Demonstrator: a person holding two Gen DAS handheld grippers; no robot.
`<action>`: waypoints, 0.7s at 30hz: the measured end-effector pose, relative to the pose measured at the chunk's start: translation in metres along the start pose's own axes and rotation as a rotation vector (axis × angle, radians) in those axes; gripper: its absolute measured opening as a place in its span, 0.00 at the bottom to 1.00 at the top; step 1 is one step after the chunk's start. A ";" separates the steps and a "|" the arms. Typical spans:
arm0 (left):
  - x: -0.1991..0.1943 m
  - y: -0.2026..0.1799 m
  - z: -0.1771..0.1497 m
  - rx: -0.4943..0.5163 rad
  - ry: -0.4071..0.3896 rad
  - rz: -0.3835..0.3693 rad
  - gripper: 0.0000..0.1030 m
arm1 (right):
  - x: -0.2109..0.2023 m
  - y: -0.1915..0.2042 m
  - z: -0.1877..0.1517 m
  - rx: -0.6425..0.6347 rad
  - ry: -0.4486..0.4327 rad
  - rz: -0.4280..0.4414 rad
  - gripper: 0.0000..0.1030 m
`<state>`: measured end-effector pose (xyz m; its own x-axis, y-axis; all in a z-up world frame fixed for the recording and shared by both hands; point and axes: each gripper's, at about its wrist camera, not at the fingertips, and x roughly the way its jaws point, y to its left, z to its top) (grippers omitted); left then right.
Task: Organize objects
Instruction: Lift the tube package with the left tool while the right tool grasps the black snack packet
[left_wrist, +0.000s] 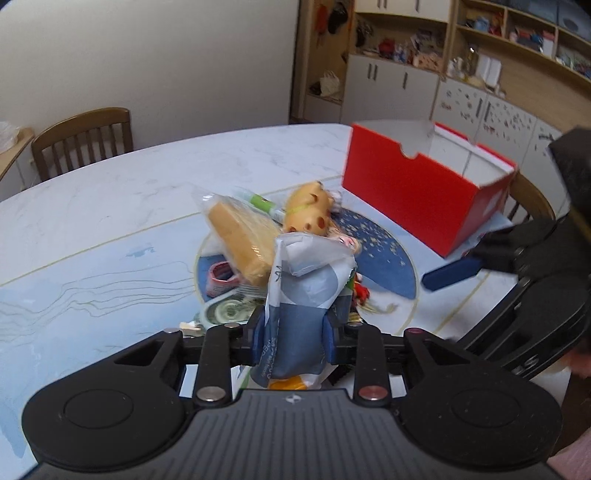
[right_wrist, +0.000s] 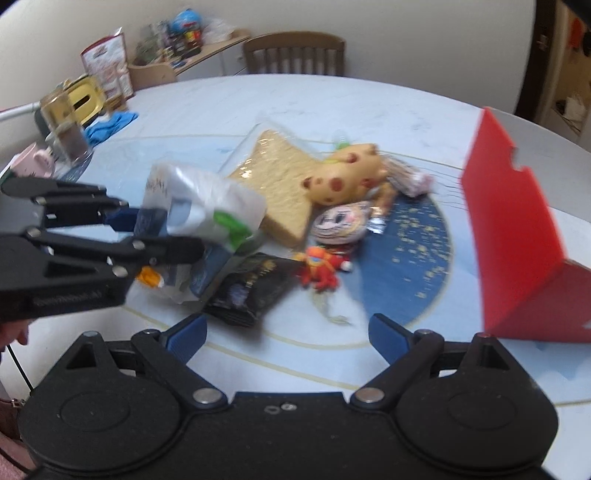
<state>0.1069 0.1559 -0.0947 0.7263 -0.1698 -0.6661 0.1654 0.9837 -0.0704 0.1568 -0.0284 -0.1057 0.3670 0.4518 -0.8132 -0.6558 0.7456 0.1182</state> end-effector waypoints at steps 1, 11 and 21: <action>-0.002 0.003 0.000 -0.013 -0.002 0.003 0.28 | 0.004 0.003 0.002 0.000 0.001 0.006 0.91; -0.016 0.023 -0.005 -0.085 -0.019 0.023 0.28 | 0.040 0.011 0.019 0.062 0.054 0.028 0.84; -0.018 0.022 -0.010 -0.106 -0.015 0.004 0.28 | 0.042 0.013 0.018 0.078 0.094 0.042 0.44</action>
<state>0.0907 0.1812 -0.0920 0.7367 -0.1658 -0.6556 0.0912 0.9850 -0.1466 0.1757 0.0088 -0.1275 0.2743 0.4378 -0.8562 -0.6146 0.7646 0.1940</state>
